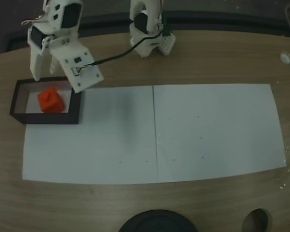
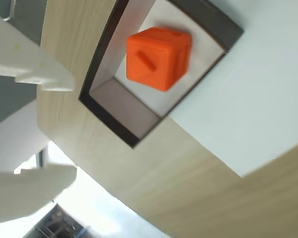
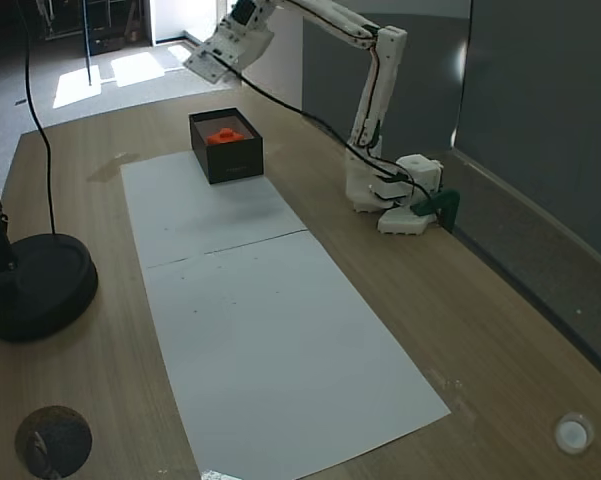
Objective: Grab a orange square and put it in the box.
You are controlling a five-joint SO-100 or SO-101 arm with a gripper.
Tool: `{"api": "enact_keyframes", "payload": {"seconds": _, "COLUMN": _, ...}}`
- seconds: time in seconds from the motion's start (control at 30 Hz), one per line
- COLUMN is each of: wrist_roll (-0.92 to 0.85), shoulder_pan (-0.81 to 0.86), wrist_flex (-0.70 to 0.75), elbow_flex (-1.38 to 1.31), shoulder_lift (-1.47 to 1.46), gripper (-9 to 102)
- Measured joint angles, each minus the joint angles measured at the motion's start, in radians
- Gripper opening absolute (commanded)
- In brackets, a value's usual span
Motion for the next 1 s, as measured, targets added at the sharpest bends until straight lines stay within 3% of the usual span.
{"api": "enact_keyframes", "payload": {"seconds": 0.23, "wrist_roll": 0.089, "shoulder_pan": -0.568, "wrist_flex": 0.176, "elbow_flex": -0.018, "shoulder_lift": 0.394, "gripper": 0}}
{"api": "enact_keyframes", "payload": {"seconds": 0.37, "wrist_roll": 0.135, "shoulder_pan": -0.776, "wrist_flex": 0.207, "elbow_flex": 0.012, "shoulder_lift": 0.615, "gripper": 0}}
{"api": "enact_keyframes", "payload": {"seconds": 0.63, "wrist_roll": 0.138, "shoulder_pan": -0.81, "wrist_flex": 0.198, "elbow_flex": 0.272, "shoulder_lift": 1.112, "gripper": 0}}
{"api": "enact_keyframes", "payload": {"seconds": 1.0, "wrist_roll": 0.018, "shoulder_pan": -0.816, "wrist_flex": -0.015, "elbow_flex": 0.589, "shoulder_lift": 1.539, "gripper": 0}}
